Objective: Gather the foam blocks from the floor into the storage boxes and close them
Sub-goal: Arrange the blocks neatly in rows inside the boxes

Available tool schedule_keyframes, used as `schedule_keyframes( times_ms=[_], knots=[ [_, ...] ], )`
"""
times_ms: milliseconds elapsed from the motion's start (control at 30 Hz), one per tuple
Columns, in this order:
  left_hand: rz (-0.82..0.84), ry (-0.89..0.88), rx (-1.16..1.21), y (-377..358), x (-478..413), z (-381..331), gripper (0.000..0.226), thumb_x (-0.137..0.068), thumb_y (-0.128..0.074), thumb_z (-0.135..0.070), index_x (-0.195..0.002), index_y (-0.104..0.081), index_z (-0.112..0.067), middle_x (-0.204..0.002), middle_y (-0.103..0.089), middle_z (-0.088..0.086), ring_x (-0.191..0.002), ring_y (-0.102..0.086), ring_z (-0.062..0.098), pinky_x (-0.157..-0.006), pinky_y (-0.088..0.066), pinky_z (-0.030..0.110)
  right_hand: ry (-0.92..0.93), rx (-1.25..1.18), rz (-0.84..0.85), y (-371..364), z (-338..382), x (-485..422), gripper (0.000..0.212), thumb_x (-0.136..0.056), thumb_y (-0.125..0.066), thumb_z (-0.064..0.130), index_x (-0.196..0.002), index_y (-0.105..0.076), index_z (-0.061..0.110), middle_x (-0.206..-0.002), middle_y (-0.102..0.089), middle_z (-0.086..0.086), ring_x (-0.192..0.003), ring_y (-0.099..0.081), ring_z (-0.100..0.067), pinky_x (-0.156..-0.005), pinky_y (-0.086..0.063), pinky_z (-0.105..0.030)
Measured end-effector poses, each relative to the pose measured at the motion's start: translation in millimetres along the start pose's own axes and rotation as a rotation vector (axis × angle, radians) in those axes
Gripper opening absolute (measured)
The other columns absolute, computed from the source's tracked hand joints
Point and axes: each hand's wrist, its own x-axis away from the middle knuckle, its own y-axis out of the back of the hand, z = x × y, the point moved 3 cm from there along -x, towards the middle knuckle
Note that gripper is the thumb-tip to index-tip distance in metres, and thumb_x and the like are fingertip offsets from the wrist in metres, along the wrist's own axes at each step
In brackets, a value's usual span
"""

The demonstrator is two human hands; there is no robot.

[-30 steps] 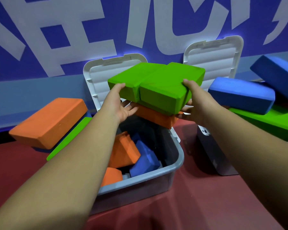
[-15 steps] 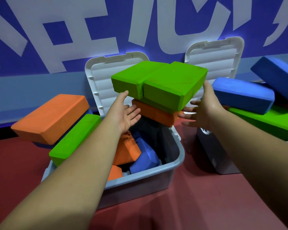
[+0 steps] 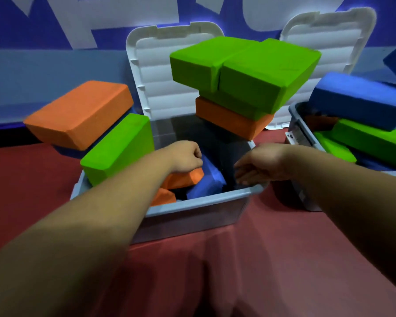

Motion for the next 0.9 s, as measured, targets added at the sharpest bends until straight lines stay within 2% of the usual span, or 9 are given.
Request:
schedule_keyframes(
  times_ms=[167,333,400,500,567,667,767,833,900],
  knots=[
    [0.093,-0.048,-0.254,-11,3,31,0.051,-0.093,-0.066,-0.030,-0.142,-0.059,-0.018,-0.141,-0.062,0.011,-0.128,-0.058,0.030,-0.103,-0.048,0.035,-0.013,0.219,-0.024,-31,6,-22,0.036,-0.102,-0.055,0.018,-0.124,-0.061,-0.009,-0.117,-0.069,-0.024,-0.106,-0.071,-0.036,-0.095,-0.059,-0.044],
    [0.184,-0.049,-0.277,-30,5,62,0.066,-0.089,-0.073,-0.036,-0.149,-0.050,-0.021,-0.139,-0.061,0.017,-0.125,-0.060,0.034,-0.101,-0.049,0.035,-0.048,0.386,-0.010,-59,8,-37,0.047,-0.100,-0.063,0.029,-0.133,-0.056,-0.003,-0.118,-0.066,-0.025,-0.100,-0.070,-0.036,-0.089,-0.059,-0.045],
    [0.207,-0.061,-0.255,-35,5,71,0.073,-0.088,-0.076,-0.032,-0.153,-0.044,-0.027,-0.141,-0.059,0.019,-0.126,-0.060,0.035,-0.102,-0.049,0.034,-0.073,0.409,-0.015,-67,8,-45,0.043,-0.098,-0.067,0.029,-0.126,-0.059,-0.002,-0.106,-0.067,-0.024,-0.092,-0.071,-0.036,-0.085,-0.061,-0.046],
    [0.204,-0.066,-0.258,-39,2,81,0.079,-0.089,-0.076,-0.031,-0.158,-0.036,-0.029,-0.141,-0.055,0.020,-0.126,-0.058,0.037,-0.102,-0.047,0.034,-0.127,0.432,-0.017,-75,7,-53,0.022,-0.100,-0.066,0.024,-0.095,-0.061,0.004,-0.084,-0.064,-0.014,-0.073,-0.066,-0.027,-0.068,-0.056,-0.039],
    [0.191,-0.054,-0.252,-41,-2,86,0.082,-0.087,-0.076,-0.034,-0.157,-0.034,-0.029,-0.141,-0.051,0.019,-0.126,-0.057,0.038,-0.107,-0.046,0.038,-0.150,0.447,-0.018,-79,6,-60,0.018,-0.099,-0.066,0.021,-0.094,-0.061,0.005,-0.087,-0.066,-0.015,-0.078,-0.068,-0.028,-0.077,-0.057,-0.042],
    [0.094,-0.021,-0.257,-38,-9,89,0.069,-0.086,-0.073,-0.035,-0.145,-0.043,-0.017,-0.136,-0.047,0.020,-0.123,-0.056,0.041,-0.108,-0.046,0.044,-0.200,0.429,0.000,-84,3,-73,0.027,-0.095,-0.066,0.020,-0.113,-0.067,0.001,-0.108,-0.072,-0.020,-0.103,-0.071,-0.035,-0.097,-0.057,-0.048],
    [-0.129,-0.016,-0.288,-30,-14,84,0.061,-0.082,-0.074,-0.027,-0.132,-0.046,-0.006,-0.134,-0.043,0.021,-0.122,-0.050,0.044,-0.105,-0.045,0.049,-0.213,0.459,-0.002,-85,-1,-86,0.033,-0.096,-0.068,0.029,-0.118,-0.067,0.004,-0.111,-0.073,-0.018,-0.104,-0.071,-0.033,-0.100,-0.056,-0.047],
    [-0.247,-0.067,-0.254,-27,-18,82,0.070,-0.076,-0.074,-0.017,-0.138,-0.042,-0.010,-0.139,-0.040,0.017,-0.124,-0.047,0.043,-0.104,-0.046,0.053,-0.214,0.440,0.003,-85,-3,-94,0.036,-0.096,-0.072,0.032,-0.119,-0.067,0.005,-0.110,-0.074,-0.015,-0.101,-0.071,-0.030,-0.099,-0.056,-0.044],
    [-0.222,-0.151,-0.245,-32,-22,82,0.091,-0.074,-0.071,-0.012,-0.155,-0.032,-0.021,-0.159,-0.030,0.008,-0.131,-0.041,0.040,-0.105,-0.047,0.054,-0.225,0.429,0.016,-84,-6,-99,0.050,-0.085,-0.084,0.039,-0.119,-0.069,0.006,-0.110,-0.074,-0.013,-0.102,-0.071,-0.030,-0.099,-0.056,-0.044]
  ],
)
